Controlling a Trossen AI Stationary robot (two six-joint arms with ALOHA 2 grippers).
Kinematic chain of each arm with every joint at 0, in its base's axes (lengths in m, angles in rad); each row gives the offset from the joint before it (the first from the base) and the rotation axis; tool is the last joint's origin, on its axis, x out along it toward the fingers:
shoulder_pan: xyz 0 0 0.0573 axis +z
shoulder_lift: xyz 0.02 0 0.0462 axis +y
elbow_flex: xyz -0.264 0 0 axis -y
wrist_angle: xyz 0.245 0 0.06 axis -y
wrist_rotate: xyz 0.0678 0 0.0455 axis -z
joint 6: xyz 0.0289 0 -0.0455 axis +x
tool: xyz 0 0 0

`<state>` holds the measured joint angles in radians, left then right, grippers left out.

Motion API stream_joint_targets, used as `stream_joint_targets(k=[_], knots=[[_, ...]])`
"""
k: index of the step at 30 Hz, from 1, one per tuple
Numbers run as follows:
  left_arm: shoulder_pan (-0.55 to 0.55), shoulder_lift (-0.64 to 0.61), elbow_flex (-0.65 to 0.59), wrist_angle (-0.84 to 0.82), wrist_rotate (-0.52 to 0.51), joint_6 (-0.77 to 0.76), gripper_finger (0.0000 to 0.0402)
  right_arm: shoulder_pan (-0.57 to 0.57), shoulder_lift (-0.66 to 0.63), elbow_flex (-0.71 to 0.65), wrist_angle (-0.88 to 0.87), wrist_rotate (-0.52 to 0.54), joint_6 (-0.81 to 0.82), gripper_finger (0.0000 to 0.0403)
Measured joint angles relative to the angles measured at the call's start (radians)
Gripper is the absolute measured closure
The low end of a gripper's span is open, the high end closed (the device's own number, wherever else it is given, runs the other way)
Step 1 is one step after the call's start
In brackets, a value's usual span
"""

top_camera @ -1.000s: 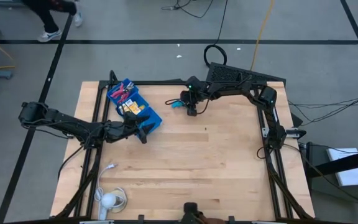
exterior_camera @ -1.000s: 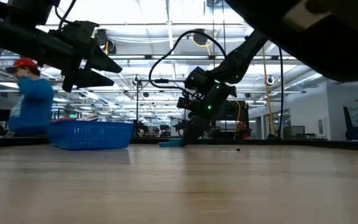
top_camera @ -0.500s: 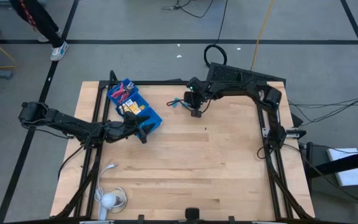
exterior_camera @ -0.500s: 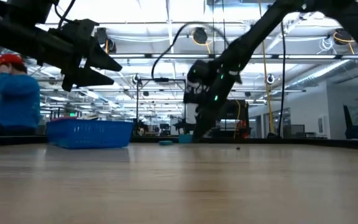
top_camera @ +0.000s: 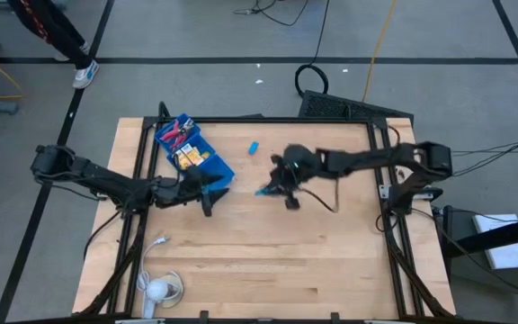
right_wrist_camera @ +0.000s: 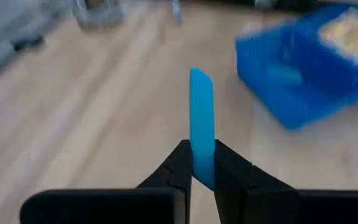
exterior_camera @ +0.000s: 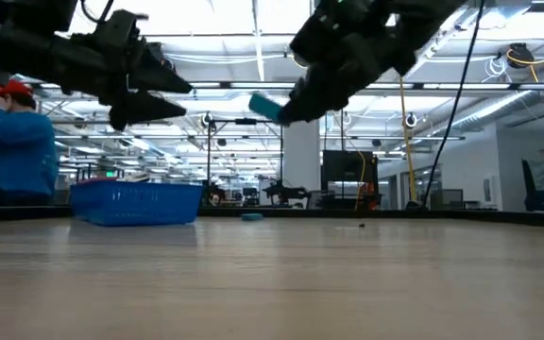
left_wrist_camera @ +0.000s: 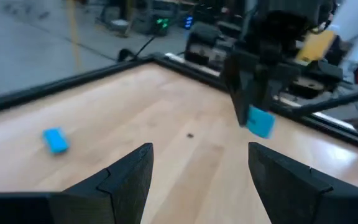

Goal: Pick & Place School Supplies
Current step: Put the blue eraser into the bottom blue bin

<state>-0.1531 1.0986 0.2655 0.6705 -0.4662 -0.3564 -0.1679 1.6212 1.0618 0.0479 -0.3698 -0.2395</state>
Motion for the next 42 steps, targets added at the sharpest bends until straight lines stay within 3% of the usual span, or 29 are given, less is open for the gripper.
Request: stream_joint_targets(k=[5, 7, 12, 16, 27, 42], knots=[[-0.04, 0.152, 0.097, 0.017, 0.062, 0.119, 0.0135, 0.1, -0.034, -0.156, 0.346, 0.107, 0.108, 0.0375], [-0.059, 0.221, 0.155, 0.004, 0.089, 0.183, 0.0135, 0.13, -0.033, -0.201, 0.407, 0.159, 0.126, 0.0375], [-0.076, 0.361, 0.321, -0.049, 0.102, 0.326, 0.0135, 0.174, -0.031, -0.244, 0.454, 0.24, 0.15, 0.0375], [-0.07, 0.41, 0.423, -0.135, 0.103, 0.359, 0.0135, 0.189, -0.031, -0.244, 0.464, 0.24, 0.153, 0.0375], [-0.063, 0.407, 0.464, -0.209, 0.105, 0.31, 0.014, 0.196, -0.031, -0.244, 0.508, 0.239, 0.148, 0.0375], [-0.054, 0.407, 0.464, -0.198, 0.129, 0.29, 0.0295, 0.202, -0.031, -0.244, 0.512, 0.24, 0.153, 0.0375]])
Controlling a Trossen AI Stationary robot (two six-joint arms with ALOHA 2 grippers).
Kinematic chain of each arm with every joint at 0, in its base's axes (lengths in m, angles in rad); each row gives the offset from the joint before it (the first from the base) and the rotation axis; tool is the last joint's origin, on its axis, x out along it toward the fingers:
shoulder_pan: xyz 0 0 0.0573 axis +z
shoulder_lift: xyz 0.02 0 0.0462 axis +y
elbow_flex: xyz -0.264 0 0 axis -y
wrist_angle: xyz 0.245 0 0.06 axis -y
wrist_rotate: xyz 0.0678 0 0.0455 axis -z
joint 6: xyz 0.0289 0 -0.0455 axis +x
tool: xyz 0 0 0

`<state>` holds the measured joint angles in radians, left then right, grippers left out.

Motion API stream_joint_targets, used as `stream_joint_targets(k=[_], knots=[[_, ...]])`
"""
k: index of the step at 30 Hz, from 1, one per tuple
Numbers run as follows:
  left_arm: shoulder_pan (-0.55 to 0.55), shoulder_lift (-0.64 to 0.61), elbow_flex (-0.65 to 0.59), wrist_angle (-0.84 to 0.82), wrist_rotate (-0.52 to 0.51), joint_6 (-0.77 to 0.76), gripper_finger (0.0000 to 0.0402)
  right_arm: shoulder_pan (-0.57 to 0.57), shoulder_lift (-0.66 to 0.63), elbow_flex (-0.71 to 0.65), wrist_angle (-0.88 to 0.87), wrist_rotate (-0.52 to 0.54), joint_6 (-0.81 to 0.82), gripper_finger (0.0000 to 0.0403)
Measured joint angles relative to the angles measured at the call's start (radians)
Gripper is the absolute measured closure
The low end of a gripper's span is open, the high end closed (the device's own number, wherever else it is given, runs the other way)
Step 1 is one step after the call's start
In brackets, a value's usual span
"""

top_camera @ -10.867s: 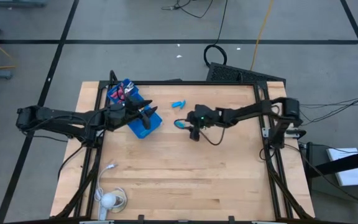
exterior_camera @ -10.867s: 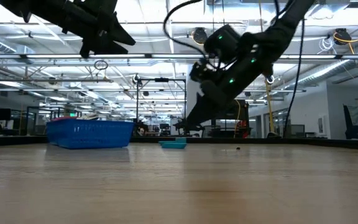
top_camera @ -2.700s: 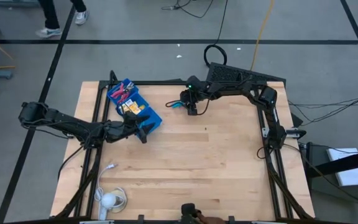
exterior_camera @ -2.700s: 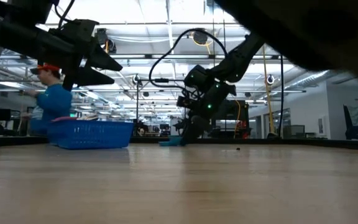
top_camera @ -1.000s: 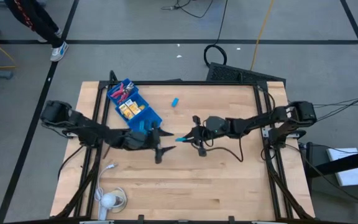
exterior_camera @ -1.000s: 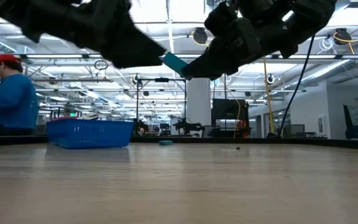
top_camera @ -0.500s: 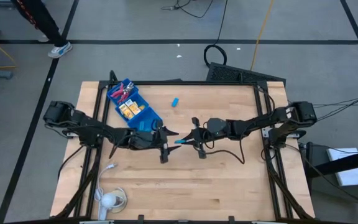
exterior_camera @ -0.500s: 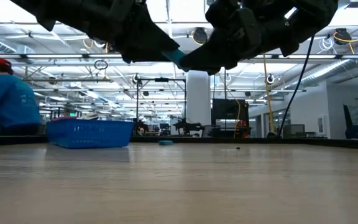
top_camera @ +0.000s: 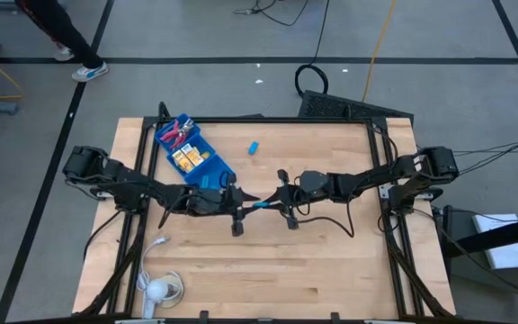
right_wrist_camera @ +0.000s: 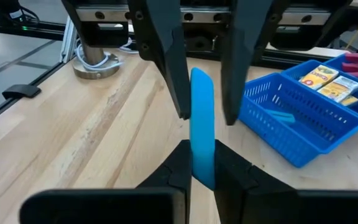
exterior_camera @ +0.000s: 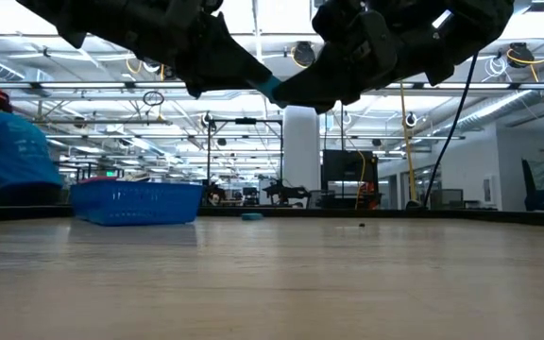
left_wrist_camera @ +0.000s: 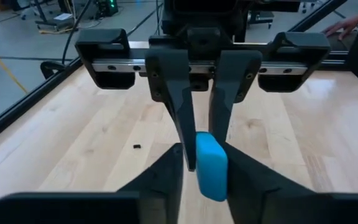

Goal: Pick & Place School Supplies
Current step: Put the blue eraser into the bottom blue bin

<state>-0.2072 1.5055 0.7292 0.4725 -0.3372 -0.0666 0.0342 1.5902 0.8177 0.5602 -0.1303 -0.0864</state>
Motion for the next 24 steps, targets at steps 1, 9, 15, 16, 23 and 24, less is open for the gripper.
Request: stream_joint_targets(k=[1, 9, 15, 16, 23, 24], knots=[[0.0, 0.0, 0.0, 0.0, 0.002, -0.001, 0.0304, 0.001, 0.0, 0.0, 0.0, 0.0, 0.0, 0.0374], [0.008, -0.014, 0.0, -0.034, -0.022, -0.012, 0.0368, 0.0, 0.0, 0.0, -0.006, 0.013, 0.023, 0.0361], [0.01, -0.169, -0.001, -0.192, -0.146, -0.08, 0.0368, 0.001, -0.001, 0.0, -0.03, 0.075, 0.048, 0.0334], [0.011, -0.2, -0.001, -0.224, -0.163, -0.1, 0.0368, 0.002, 0.001, 0.0, -0.041, 0.072, 0.048, 0.033], [0.004, -0.395, -0.001, -0.599, -0.343, -0.354, 0.0368, -0.001, -0.001, 0.0, -0.041, 0.075, 0.048, 0.0317], [0.005, -0.418, -0.001, -0.665, -0.364, -0.414, 0.0368, -0.001, -0.001, 0.0, -0.038, 0.075, 0.048, 0.0318]])
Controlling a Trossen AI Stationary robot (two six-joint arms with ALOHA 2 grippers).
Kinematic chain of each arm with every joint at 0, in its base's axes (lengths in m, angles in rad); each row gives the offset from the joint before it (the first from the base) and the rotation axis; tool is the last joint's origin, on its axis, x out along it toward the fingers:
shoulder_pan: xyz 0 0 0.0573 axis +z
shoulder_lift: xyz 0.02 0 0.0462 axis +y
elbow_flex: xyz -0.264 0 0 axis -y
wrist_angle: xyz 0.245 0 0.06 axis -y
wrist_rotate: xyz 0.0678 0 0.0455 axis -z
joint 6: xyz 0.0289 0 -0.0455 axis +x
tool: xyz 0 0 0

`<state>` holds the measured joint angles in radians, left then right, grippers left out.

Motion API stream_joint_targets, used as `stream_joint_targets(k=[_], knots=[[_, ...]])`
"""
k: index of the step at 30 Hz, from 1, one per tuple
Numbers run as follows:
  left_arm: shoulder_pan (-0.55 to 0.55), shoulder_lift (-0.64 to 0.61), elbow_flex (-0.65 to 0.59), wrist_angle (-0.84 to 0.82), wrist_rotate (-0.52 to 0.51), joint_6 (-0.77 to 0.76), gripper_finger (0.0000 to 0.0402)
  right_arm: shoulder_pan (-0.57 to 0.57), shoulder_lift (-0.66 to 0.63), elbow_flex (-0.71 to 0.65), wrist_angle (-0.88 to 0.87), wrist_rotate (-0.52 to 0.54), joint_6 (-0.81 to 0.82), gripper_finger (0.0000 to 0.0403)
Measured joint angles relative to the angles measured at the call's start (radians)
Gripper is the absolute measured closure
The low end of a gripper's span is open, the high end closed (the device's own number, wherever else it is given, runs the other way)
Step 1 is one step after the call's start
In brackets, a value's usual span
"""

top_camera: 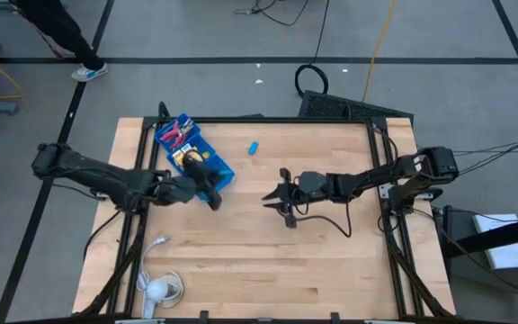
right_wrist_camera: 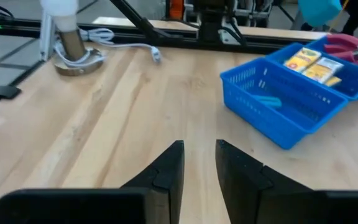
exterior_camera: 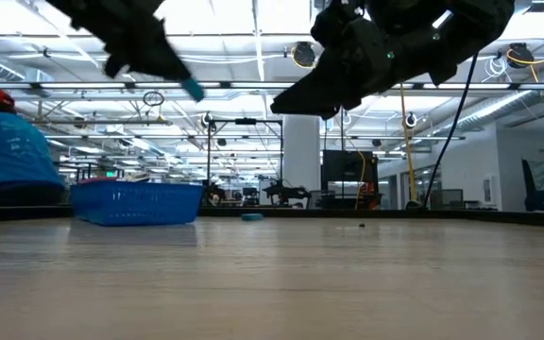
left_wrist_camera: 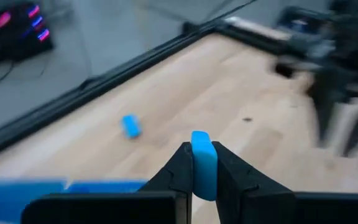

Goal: Pick & Place School Supplies
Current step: Put the blue eraser into the bottom blue bin

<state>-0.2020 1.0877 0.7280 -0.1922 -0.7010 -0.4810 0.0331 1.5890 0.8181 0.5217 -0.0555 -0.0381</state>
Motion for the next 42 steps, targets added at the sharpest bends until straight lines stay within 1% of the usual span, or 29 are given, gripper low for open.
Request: stream_joint_targets(k=[2, 6, 11, 14, 17, 23, 25, 30, 33, 36, 42], knots=[[0.004, -0.04, 0.0, -0.116, -0.023, -0.11, 0.0368, 0.0, 0.0, 0.0, 0.002, -0.001, 0.0, 0.032], [0.019, -0.066, 0.0, -0.32, -0.017, -0.287, 0.0368, -0.001, 0.0, 0.0, 0.004, 0.004, -0.01, 0.0321], [0.053, -0.051, 0.0, -0.482, 0.068, -0.421, 0.0368, -0.014, 0.0, 0.0, 0.004, 0.002, -0.016, 0.0319], [0.081, -0.02, -0.001, -0.507, 0.103, -0.453, 0.0368, -0.021, 0.0, 0.0, 0.004, 0.003, -0.015, 0.032], [0.111, 0.006, 0.0, -0.503, 0.123, -0.448, 0.0368, -0.021, 0.0, 0.0, 0.006, 0.003, -0.019, 0.0321], [0.169, 0.101, -0.001, -0.503, 0.129, -0.441, 0.0368, -0.02, 0.0, 0.0, 0.008, 0.003, -0.027, 0.0322], [0.185, 0.138, -0.001, -0.488, 0.136, -0.436, 0.0368, -0.02, 0.0, 0.0, 0.005, 0.003, -0.027, 0.0324], [0.217, 0.196, -0.001, -0.45, 0.205, -0.402, 0.0368, -0.02, 0.0, 0.0, -0.001, 0.002, -0.027, 0.0324], [0.222, 0.211, 0.0, -0.428, 0.212, -0.389, 0.0368, -0.02, 0.0, 0.0, -0.002, 0.003, -0.027, 0.0324], [0.222, 0.219, 0.0, -0.418, 0.211, -0.387, 0.035, -0.02, 0.0, 0.0, -0.003, 0.003, -0.027, 0.0324], [0.221, 0.212, 0.0, -0.417, 0.212, -0.39, 0.0287, -0.02, 0.0, 0.0, -0.003, 0.003, -0.023, 0.0324]])
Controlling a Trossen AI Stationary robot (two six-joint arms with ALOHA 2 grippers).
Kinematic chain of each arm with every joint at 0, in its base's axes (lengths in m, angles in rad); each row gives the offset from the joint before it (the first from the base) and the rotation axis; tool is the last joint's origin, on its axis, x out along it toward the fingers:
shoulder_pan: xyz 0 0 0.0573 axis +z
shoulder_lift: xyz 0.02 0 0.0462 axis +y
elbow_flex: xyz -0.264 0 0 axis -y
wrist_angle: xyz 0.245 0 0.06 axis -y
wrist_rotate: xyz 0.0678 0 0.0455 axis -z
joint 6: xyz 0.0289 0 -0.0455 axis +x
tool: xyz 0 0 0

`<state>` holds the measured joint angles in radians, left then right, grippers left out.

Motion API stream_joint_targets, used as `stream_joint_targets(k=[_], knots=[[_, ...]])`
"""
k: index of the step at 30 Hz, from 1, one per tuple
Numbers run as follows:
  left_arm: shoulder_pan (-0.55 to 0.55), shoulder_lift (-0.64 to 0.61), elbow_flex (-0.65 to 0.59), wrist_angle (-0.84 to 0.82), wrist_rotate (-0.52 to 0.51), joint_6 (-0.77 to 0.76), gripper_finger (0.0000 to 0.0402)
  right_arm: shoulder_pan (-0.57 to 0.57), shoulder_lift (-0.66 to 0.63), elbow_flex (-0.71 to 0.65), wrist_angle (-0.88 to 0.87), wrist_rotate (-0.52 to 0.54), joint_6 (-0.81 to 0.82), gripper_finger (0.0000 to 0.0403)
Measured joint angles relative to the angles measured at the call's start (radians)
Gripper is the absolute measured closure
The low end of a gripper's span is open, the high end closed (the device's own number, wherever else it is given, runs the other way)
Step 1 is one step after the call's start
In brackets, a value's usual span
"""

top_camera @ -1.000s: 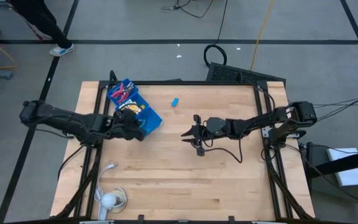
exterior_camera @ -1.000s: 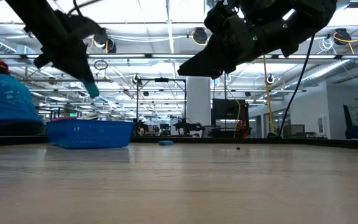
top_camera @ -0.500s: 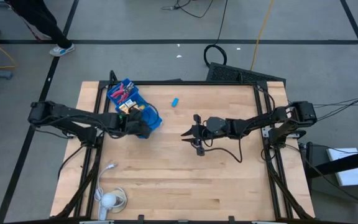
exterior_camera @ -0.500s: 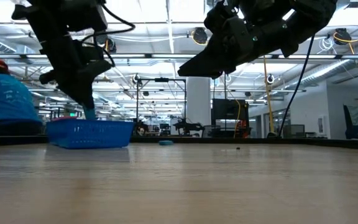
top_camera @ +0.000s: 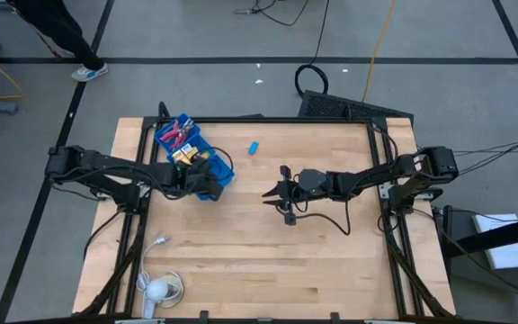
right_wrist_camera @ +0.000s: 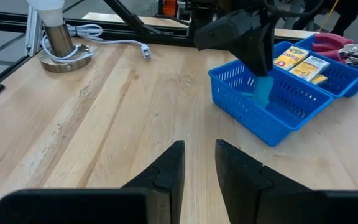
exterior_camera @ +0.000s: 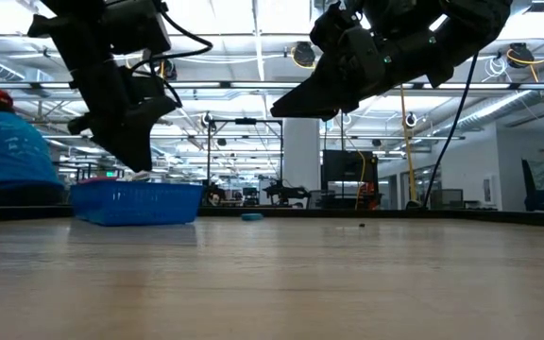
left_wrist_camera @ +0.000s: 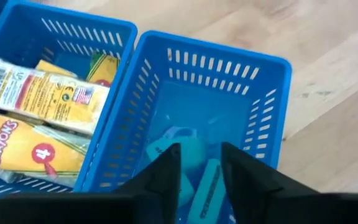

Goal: Pick & Place School Supplies
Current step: Put the blue eraser into the bottom blue bin

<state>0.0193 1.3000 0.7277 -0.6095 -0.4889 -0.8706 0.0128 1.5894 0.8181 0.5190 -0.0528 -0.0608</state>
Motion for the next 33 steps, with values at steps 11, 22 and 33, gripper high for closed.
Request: stream_joint_targets(k=[11, 22, 33], knots=[[0.0, -0.02, 0.0, 0.079, 0.002, 0.002, 0.0188, -0.001, 0.0, 0.0, 0.0, 0.001, 0.022, 0.0325], [0.0, -0.029, 0.001, 0.463, 0.071, 0.253, 0.0172, -0.004, 0.0, 0.0, -0.001, 0.057, 0.037, 0.0325], [0.0, -0.12, 0.0, 0.564, 0.01, 0.441, 0.0172, -0.219, 0.028, 0.016, -0.149, 0.079, 0.076, 0.025]])
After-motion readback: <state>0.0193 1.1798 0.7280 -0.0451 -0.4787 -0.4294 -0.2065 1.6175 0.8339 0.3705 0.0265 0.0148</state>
